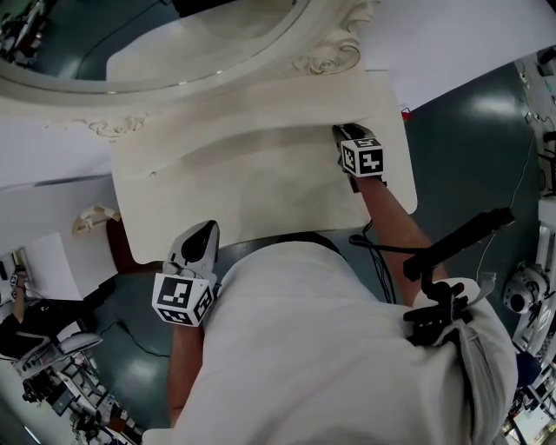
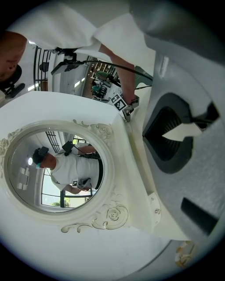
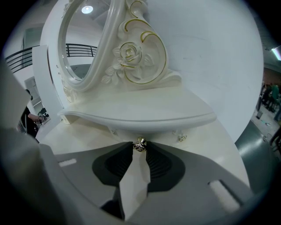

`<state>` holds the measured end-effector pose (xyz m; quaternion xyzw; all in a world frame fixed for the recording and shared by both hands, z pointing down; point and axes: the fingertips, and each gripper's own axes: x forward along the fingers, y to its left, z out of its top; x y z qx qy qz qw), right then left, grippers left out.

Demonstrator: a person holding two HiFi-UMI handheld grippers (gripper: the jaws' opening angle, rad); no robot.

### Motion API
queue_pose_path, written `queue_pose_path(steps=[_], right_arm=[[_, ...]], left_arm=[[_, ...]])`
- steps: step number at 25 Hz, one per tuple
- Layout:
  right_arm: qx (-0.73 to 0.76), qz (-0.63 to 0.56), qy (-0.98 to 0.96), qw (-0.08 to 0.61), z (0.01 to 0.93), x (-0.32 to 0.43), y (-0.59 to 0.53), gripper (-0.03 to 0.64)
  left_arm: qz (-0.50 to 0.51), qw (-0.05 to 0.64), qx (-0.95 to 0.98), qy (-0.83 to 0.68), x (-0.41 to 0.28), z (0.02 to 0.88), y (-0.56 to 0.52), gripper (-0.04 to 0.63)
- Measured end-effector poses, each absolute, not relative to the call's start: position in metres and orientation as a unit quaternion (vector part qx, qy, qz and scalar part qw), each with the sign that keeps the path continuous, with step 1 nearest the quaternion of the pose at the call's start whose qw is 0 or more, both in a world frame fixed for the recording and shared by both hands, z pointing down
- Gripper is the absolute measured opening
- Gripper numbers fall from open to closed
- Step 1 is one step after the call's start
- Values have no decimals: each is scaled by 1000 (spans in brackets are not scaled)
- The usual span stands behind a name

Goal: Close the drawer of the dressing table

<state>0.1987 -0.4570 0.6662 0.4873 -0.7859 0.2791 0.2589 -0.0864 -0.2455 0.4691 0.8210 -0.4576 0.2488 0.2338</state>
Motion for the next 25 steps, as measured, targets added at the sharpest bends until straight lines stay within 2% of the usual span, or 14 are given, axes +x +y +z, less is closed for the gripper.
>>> queue_pose_path(steps=[18, 25], right_arm=[[494, 282, -781, 257, 665, 200, -457, 104], [504, 286, -773, 257, 665, 201, -454, 139]], left_arm=[[239, 234, 820, -465, -96, 464, -217, 3], [229, 232, 820, -470, -107, 461, -197, 3]])
